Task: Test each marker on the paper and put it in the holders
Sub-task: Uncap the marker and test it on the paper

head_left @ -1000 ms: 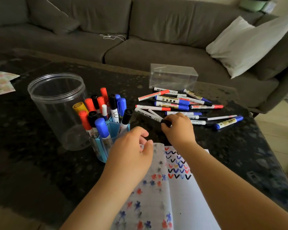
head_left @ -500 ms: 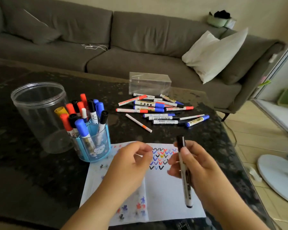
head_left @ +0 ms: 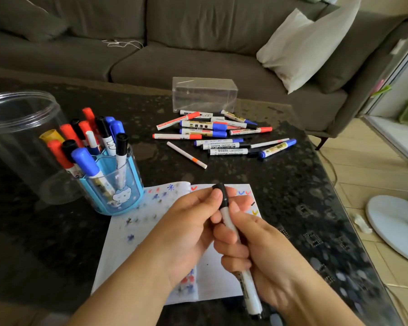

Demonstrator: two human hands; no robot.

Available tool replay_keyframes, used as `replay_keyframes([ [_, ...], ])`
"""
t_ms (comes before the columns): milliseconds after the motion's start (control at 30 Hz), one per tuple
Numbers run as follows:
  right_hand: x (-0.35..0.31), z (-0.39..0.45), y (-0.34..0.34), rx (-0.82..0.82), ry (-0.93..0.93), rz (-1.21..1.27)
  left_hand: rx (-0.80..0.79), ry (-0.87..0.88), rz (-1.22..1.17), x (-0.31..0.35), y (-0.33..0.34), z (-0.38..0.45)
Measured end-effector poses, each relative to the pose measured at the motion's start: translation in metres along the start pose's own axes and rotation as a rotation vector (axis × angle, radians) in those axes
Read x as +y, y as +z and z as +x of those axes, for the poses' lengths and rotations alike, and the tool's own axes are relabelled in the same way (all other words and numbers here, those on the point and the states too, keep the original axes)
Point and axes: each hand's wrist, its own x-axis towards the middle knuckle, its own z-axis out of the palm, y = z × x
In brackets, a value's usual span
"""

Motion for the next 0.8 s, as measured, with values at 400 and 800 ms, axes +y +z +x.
replay_keyframes([
  [400,0.029,0.001,-0.007,0.301,-0.306,-1.019,0.398,0.11,0.184,0.003,-0.017,0.008],
  [800,-0.008,0.001,-0.027,0.339,-0.239,-0.259,0.481,0.196,0.871,0.002,-0.031,0.007],
])
